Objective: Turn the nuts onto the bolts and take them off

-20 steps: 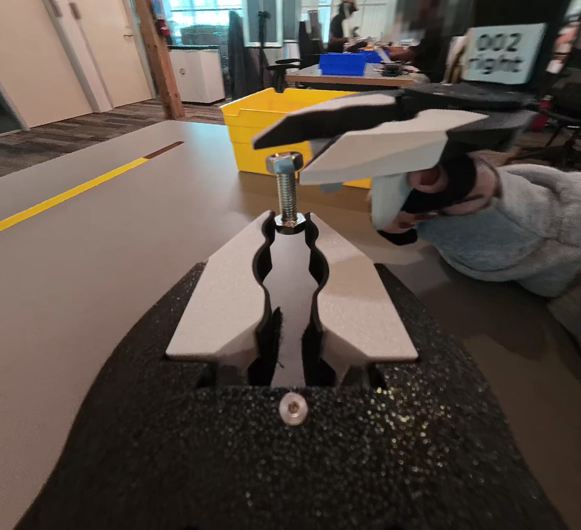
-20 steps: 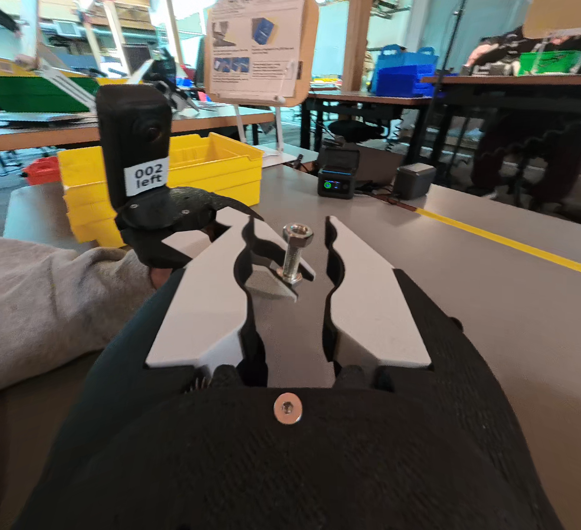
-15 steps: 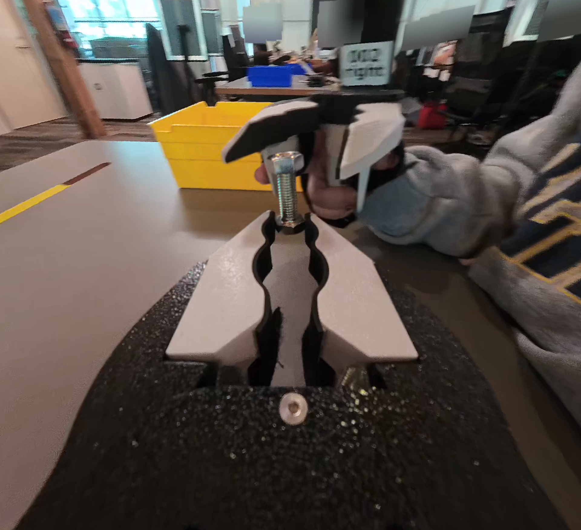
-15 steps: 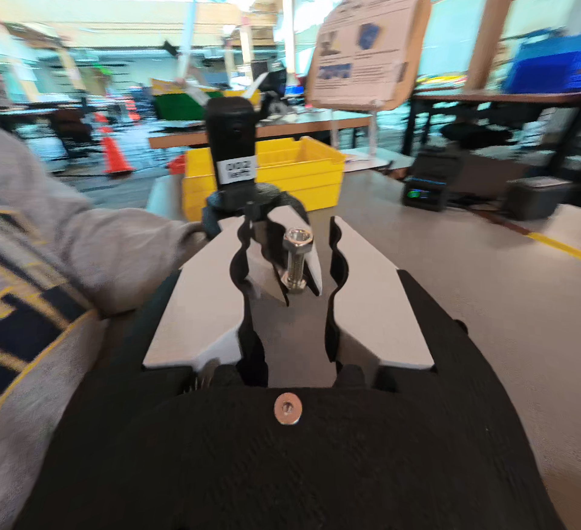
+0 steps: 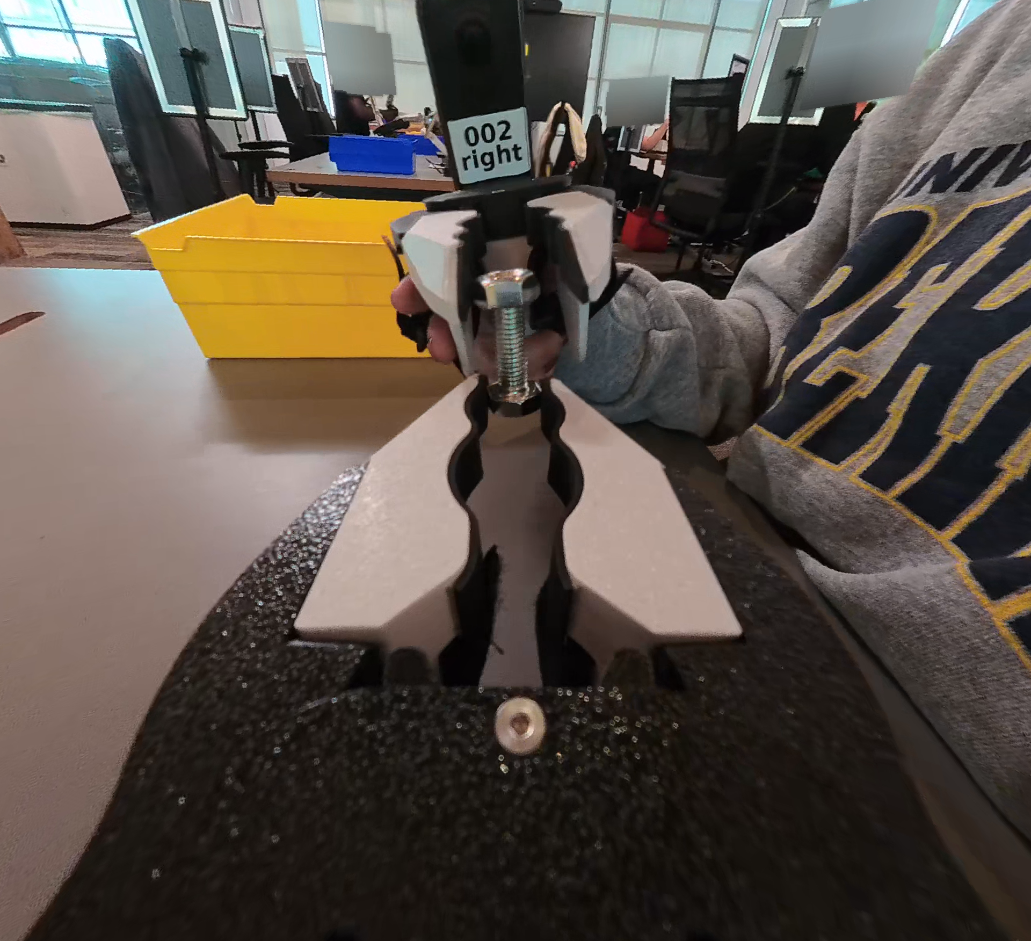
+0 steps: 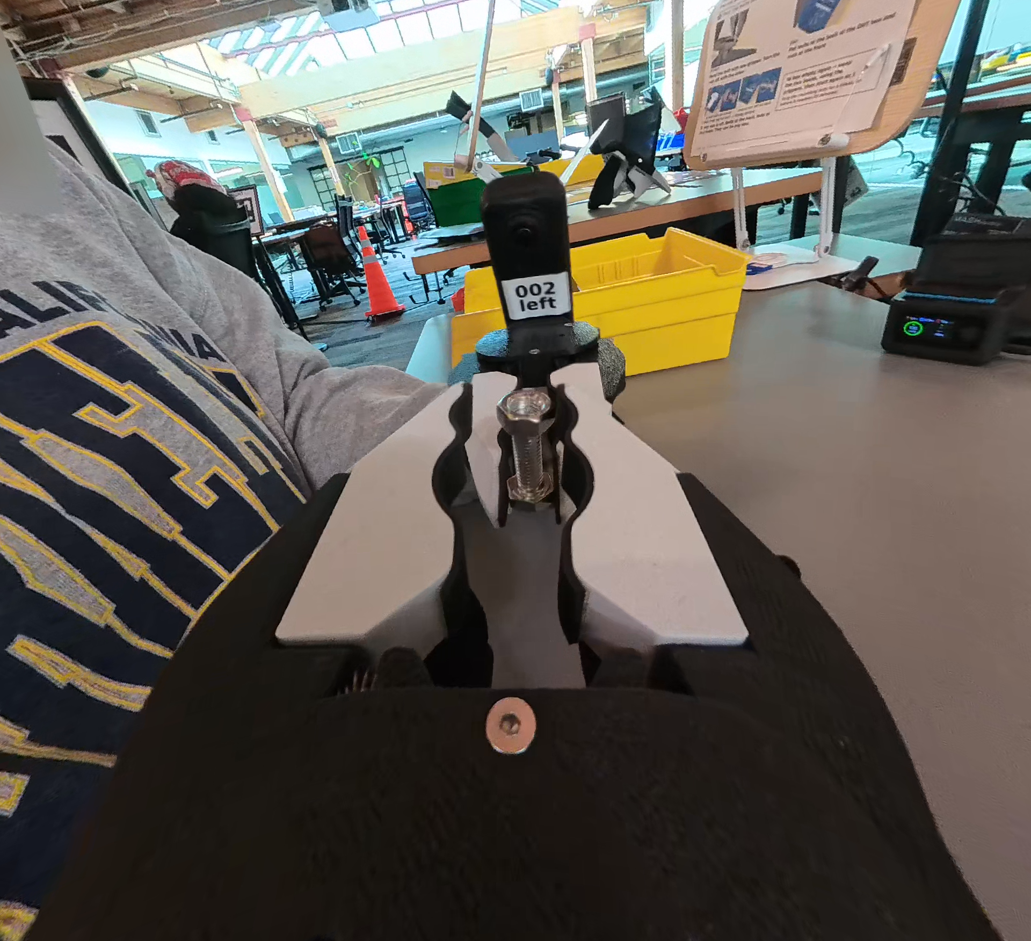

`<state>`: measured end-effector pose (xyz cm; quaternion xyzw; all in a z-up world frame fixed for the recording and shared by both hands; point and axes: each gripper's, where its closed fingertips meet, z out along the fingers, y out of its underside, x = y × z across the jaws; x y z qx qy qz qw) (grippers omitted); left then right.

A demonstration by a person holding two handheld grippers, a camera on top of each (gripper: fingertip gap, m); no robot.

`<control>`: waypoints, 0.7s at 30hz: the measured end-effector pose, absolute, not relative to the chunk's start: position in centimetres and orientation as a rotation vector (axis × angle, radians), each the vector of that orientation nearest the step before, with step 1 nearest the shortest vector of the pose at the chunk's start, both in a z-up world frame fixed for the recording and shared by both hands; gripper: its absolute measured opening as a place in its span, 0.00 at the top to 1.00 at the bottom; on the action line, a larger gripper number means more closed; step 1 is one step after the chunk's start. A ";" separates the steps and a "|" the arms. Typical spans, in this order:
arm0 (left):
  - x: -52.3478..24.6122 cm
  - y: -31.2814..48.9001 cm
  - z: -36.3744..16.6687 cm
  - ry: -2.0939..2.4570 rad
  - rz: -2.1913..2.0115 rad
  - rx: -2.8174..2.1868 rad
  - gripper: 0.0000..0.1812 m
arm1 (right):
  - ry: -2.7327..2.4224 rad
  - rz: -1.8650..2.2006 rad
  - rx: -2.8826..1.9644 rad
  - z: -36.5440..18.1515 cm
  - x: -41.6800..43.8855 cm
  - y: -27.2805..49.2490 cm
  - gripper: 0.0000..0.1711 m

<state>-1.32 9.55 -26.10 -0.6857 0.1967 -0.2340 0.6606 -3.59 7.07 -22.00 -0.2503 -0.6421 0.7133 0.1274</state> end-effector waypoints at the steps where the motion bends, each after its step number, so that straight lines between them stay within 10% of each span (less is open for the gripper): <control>1: -1.2 9.5 -26.1 0.451 -0.541 -1.551 0.91 | -1.872 2.077 -0.722 -22.0 -3.5 7.0 0.84; 21: -3.9 11.1 -26.3 0.264 -0.285 -1.584 0.91 | -1.577 1.713 -0.897 -22.1 -6.8 9.0 0.89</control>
